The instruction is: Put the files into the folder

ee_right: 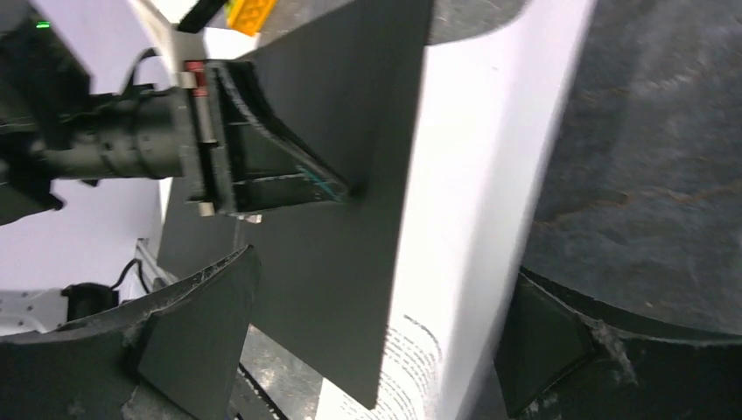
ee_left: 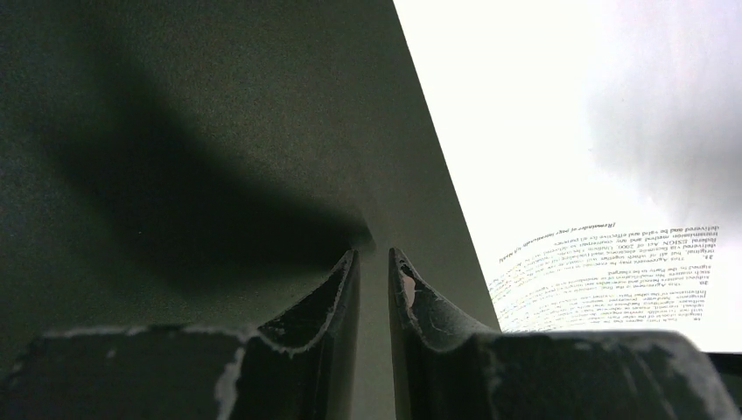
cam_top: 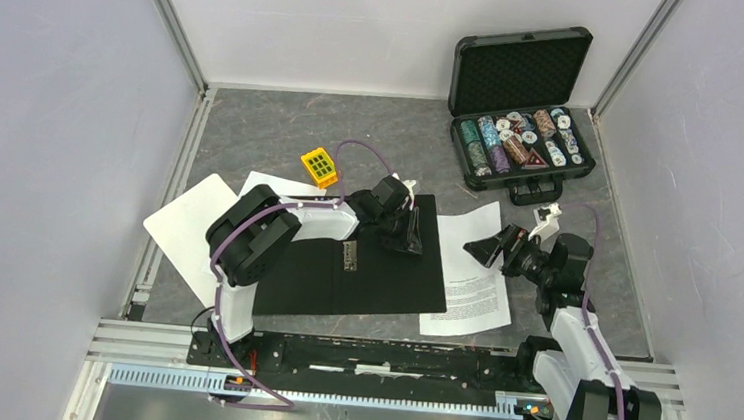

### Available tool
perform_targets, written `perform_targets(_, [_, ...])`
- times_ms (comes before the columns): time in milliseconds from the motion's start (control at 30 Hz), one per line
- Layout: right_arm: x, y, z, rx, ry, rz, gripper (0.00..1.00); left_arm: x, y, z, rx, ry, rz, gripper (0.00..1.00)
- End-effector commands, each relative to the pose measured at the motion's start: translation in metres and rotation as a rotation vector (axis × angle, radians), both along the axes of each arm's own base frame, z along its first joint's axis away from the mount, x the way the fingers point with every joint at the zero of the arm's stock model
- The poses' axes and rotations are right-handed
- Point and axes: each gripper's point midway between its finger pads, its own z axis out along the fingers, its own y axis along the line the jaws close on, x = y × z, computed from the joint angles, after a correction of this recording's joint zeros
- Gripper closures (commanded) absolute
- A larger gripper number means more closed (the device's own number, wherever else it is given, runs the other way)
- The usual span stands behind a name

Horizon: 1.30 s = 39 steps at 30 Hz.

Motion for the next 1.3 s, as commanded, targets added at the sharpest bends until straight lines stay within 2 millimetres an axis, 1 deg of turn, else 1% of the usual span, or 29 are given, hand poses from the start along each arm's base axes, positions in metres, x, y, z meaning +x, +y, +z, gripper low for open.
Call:
perform_targets(0, [-0.001, 0.011, 0.038, 0.059, -0.125, 0.073, 0.02, -0.002, 0.007, -0.024, 0.062, 0.032, 0.035, 0.74])
perform_targets(67, [-0.004, 0.011, 0.038, 0.052, -0.128, 0.072, 0.02, -0.002, 0.008, -0.023, 0.063, 0.029, 0.032, 0.73])
perform_targets(133, [-0.005, 0.008, 0.033, 0.032, -0.118, 0.054, 0.03, -0.003, 0.009, -0.023, 0.065, 0.027, 0.031, 0.73])
perform_targets(200, [-0.004, 0.002, 0.023, -0.009, -0.094, 0.019, 0.08, -0.003, 0.009, -0.022, 0.065, 0.027, 0.027, 0.73])
perform_targets(233, [-0.003, -0.001, 0.019, -0.028, -0.081, 0.007, 0.14, -0.004, 0.009, -0.021, 0.063, 0.029, 0.027, 0.73])
perform_targets(267, [-0.002, -0.005, 0.015, -0.052, -0.062, -0.009, 0.28, -0.005, 0.008, -0.019, 0.056, 0.030, 0.023, 0.73])
perform_targets(300, [0.001, -0.010, 0.015, -0.080, -0.053, -0.028, 0.44, -0.005, 0.007, -0.016, 0.046, 0.029, 0.020, 0.73])
perform_targets(333, [0.002, -0.017, 0.011, -0.121, -0.032, -0.056, 0.53, -0.006, 0.006, -0.014, 0.039, 0.029, 0.018, 0.73])
perform_targets(367, [0.005, -0.025, 0.009, -0.166, -0.019, -0.088, 0.57, -0.005, 0.004, -0.010, 0.029, 0.024, 0.016, 0.73])
perform_targets(400, [0.007, -0.031, 0.008, -0.197, -0.015, -0.110, 0.59, -0.006, 0.004, -0.007, 0.022, 0.023, 0.016, 0.72])
perform_targets(467, [0.009, -0.038, 0.006, -0.238, -0.006, -0.133, 0.71, -0.006, 0.002, 0.001, 0.007, 0.012, 0.012, 0.72])
perform_targets(533, [0.009, -0.047, 0.002, -0.286, 0.011, -0.168, 0.91, -0.006, 0.001, 0.008, -0.010, 0.008, 0.013, 0.72])
perform_targets(567, [0.009, -0.051, 0.004, -0.304, 0.005, -0.181, 0.99, -0.008, 0.001, 0.011, -0.020, 0.010, 0.012, 0.72])
perform_targets(600, [0.010, -0.056, 0.006, -0.333, 0.004, -0.200, 1.00, -0.009, -0.001, 0.017, -0.033, 0.011, 0.008, 0.71])
perform_targets(667, [0.011, -0.067, 0.019, -0.395, -0.006, -0.234, 1.00, -0.011, -0.001, 0.032, -0.049, 0.003, 0.006, 0.67])
perform_targets(700, [0.012, -0.074, 0.029, -0.426, -0.015, -0.255, 1.00, -0.011, 0.000, 0.042, -0.057, -0.013, 0.009, 0.65])
perform_targets(767, [0.014, -0.084, 0.054, -0.478, -0.048, -0.293, 1.00, -0.010, 0.005, 0.061, -0.060, -0.051, 0.020, 0.61])
perform_targets(833, [0.016, -0.094, 0.085, -0.521, -0.095, -0.337, 1.00, -0.010, 0.015, 0.078, -0.048, -0.095, 0.028, 0.57])
perform_targets(900, [0.018, -0.094, 0.117, -0.519, -0.163, -0.351, 1.00, -0.011, 0.030, 0.091, -0.002, -0.133, 0.037, 0.52])
perform_targets(933, [0.018, -0.088, 0.127, -0.496, -0.185, -0.334, 1.00, -0.010, 0.039, 0.100, 0.025, -0.162, 0.050, 0.50])
perform_targets(967, [0.017, -0.078, 0.137, -0.456, -0.217, -0.296, 1.00, -0.010, 0.051, 0.105, 0.065, -0.189, 0.065, 0.48])
perform_targets(1033, [0.016, -0.059, 0.152, -0.372, -0.265, -0.229, 1.00, -0.011, 0.075, 0.111, 0.142, -0.227, 0.094, 0.44])
perform_targets(1167, [0.008, -0.033, 0.178, -0.247, -0.339, -0.133, 1.00, -0.016, 0.132, 0.104, 0.322, -0.258, 0.190, 0.42])
perform_targets(1200, [0.005, -0.025, 0.184, -0.204, -0.348, -0.107, 1.00, -0.017, 0.143, 0.103, 0.339, -0.250, 0.214, 0.42])
perform_targets(1267, [0.000, -0.015, 0.193, -0.134, -0.366, -0.076, 1.00, -0.022, 0.158, 0.099, 0.333, -0.223, 0.238, 0.43])
